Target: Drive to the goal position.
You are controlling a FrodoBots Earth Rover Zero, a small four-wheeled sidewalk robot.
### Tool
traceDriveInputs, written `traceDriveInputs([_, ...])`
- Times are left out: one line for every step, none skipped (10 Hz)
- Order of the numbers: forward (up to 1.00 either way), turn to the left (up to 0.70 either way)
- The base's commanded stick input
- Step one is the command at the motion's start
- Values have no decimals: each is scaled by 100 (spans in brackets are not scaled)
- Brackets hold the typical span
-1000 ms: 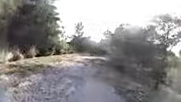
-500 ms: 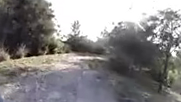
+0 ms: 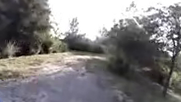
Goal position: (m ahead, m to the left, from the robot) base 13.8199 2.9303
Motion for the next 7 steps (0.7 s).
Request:
traceDriveInputs([100,27])
traceDriveInputs([100,27])
traceDriveInputs([100,27])
traceDriveInputs([100,27])
traceDriveInputs([100,27])
traceDriveInputs([100,27])
traceDriveInputs([100,27])
